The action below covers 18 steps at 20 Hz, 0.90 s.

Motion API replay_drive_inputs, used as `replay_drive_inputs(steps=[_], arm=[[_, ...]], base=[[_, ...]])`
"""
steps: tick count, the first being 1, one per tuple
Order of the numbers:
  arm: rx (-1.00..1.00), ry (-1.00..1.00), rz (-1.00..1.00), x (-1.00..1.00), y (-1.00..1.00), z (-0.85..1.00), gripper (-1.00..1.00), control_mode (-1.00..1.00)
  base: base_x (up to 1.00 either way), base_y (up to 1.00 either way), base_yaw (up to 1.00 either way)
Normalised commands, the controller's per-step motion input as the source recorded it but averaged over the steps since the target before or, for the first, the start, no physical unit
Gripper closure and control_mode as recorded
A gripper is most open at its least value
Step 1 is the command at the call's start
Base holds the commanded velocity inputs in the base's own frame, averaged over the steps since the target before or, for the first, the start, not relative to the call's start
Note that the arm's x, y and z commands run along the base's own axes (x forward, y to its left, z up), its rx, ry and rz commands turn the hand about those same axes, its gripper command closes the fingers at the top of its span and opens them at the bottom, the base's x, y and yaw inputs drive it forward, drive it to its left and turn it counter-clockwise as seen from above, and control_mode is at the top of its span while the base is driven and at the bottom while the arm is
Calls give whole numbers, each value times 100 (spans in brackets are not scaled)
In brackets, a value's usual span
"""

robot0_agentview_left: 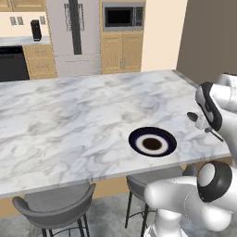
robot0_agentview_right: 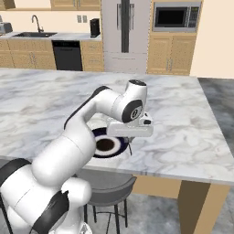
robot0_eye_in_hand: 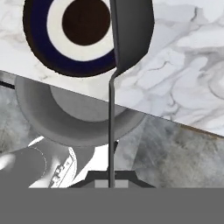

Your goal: Take the fork and place it on the left side of the plate. Then take the spoon and place it on the right side of the plate. Make sure they're directly next to the plate.

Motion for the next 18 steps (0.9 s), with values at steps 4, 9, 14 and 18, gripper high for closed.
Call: replay_drive_inputs(steps=[4, 9, 14, 18], arm=[[5, 0, -7, 30, 0, -34, 100, -100], [2, 0, -18, 48, 11, -37, 100, -100], [1, 8, -24, 38, 1, -38, 100, -100], [1, 14, -20, 33, -3, -31, 100, -100]], base=[[0, 0, 0], [0, 0, 0], [0, 0, 0], [0, 0, 0]])
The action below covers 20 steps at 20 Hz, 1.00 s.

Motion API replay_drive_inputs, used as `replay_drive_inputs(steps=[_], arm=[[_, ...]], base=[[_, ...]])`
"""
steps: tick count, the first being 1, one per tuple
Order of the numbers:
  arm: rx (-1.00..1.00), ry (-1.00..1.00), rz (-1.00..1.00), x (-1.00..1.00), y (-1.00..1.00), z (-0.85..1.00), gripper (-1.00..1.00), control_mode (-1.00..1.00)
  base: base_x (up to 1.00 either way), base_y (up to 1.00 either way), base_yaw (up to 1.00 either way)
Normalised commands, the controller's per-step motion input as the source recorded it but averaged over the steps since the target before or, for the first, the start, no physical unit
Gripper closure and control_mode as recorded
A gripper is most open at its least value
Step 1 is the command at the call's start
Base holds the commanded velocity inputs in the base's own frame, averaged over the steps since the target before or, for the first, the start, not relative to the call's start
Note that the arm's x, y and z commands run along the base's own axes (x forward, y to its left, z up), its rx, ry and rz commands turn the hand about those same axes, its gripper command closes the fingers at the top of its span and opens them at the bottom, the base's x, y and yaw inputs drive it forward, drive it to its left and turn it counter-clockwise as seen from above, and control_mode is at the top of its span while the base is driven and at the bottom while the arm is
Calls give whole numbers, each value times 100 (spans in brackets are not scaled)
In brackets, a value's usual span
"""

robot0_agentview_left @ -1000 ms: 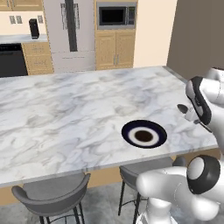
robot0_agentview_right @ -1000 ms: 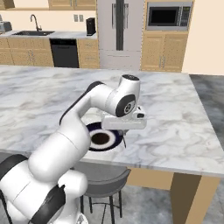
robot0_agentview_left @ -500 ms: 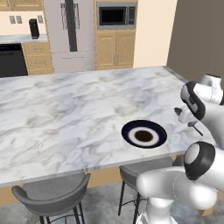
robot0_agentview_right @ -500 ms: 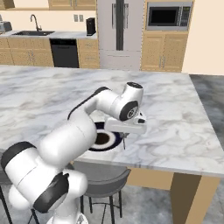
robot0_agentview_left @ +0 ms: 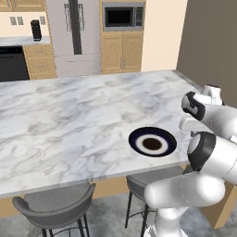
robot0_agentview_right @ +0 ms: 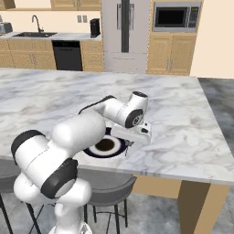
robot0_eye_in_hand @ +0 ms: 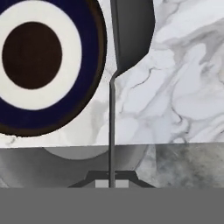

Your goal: Take the fork and place it on the left side of the plate. Then take the spoon and place it on the right side of the plate. Make sure they're directly next to the plate.

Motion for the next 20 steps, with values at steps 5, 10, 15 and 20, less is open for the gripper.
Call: replay_drive_inputs(steps=[5, 10, 15, 20], arm=[[2, 15, -14, 23, -13, -30, 100, -100], [1, 12, -9, 32, -16, -30, 100, -100], [0, 10, -8, 50, -3, -24, 100, -100], [0, 2, 0, 43, -2, -27, 100, -100]], base=[[0, 0, 0], [0, 0, 0], [0, 0, 0], [0, 0, 0]])
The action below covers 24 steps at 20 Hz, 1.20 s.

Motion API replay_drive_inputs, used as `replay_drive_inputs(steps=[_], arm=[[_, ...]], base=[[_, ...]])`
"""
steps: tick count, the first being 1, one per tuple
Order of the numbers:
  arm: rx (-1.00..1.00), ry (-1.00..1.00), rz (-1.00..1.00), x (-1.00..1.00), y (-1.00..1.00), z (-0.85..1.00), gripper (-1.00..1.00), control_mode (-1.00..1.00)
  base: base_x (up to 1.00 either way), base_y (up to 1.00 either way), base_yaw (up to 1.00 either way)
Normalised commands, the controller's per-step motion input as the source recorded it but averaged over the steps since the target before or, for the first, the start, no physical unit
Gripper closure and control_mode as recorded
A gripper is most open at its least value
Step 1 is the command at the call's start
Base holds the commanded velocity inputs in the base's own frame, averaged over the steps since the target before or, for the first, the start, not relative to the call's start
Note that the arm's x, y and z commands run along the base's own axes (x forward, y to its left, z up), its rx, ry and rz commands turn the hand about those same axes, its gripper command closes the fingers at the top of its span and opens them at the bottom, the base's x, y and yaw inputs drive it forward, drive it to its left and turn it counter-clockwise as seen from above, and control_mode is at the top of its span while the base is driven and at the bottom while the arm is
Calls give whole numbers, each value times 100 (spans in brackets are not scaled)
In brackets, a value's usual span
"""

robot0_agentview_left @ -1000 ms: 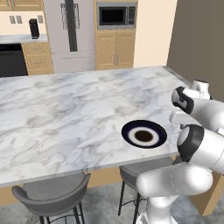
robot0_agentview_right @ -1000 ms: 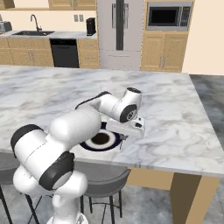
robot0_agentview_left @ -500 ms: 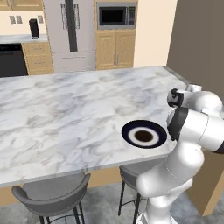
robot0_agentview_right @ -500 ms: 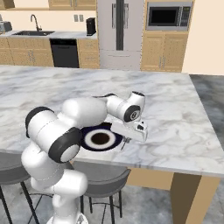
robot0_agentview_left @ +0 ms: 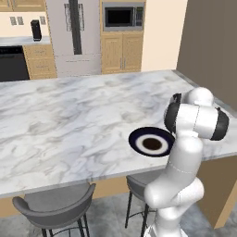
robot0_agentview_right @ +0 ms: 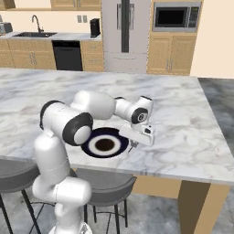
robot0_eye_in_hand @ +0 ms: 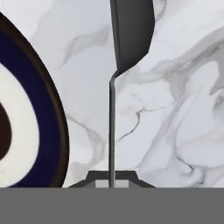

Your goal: Take the fork and place it on the left side of the plate. Then take the spoon and place it on the right side of the plate. Make sure they're directly next to the plate.

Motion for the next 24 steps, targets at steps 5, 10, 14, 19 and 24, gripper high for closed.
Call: replay_drive_inputs(steps=[5, 10, 14, 19, 24], arm=[[0, 0, 2, 33, -2, -28, 100, -100], [0, 0, 9, 16, -9, -26, 100, -100], [0, 0, 12, 0, -23, -26, 100, -100], [0, 0, 8, 0, -13, -26, 100, -100], [0, 0, 0, 2, 0, -25, 100, -100]], base=[[0, 0, 0], [0, 0, 0], [0, 0, 0], [0, 0, 0], [0, 0, 0]])
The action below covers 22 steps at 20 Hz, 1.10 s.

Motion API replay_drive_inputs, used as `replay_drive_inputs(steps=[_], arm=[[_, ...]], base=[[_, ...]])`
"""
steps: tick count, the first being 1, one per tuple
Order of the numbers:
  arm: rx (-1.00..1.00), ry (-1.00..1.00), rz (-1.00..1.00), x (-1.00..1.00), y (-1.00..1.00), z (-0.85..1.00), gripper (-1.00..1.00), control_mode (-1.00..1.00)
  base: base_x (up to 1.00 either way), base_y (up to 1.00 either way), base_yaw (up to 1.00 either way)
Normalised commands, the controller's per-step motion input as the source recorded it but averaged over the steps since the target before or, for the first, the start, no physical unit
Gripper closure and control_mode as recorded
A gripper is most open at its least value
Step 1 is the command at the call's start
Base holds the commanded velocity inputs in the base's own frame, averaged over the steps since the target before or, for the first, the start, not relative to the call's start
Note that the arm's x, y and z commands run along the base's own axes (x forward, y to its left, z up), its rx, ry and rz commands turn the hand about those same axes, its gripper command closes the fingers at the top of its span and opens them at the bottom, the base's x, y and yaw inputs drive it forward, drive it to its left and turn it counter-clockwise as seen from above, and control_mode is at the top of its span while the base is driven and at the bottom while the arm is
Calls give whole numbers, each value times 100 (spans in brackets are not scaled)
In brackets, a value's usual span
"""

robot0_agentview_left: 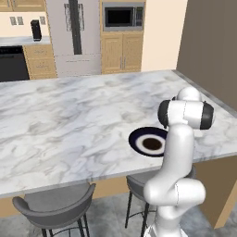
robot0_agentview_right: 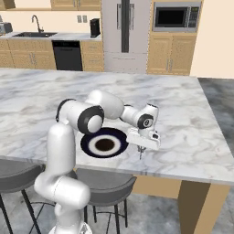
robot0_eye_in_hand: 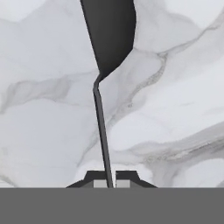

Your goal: Take the fork and place it on the left side of the plate. Then take the spoon and place it on the right side of the plate. Make sure they're directly next to the plate.

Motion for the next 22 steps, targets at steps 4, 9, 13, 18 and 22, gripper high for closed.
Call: replay_drive_inputs(steps=[4, 9, 13, 18, 22], arm=[[0, 0, 0, 7, 0, -22, 100, -100], [0, 0, 0, 2, 10, -28, 100, -100], [0, 0, -2, 0, 23, -28, 100, -100], [0, 0, -4, 0, 23, -23, -100, -100], [0, 0, -7, -3, 0, 23, -100, -100]], base=[[0, 0, 0], [0, 0, 0], [0, 0, 0], [0, 0, 0], [0, 0, 0]])
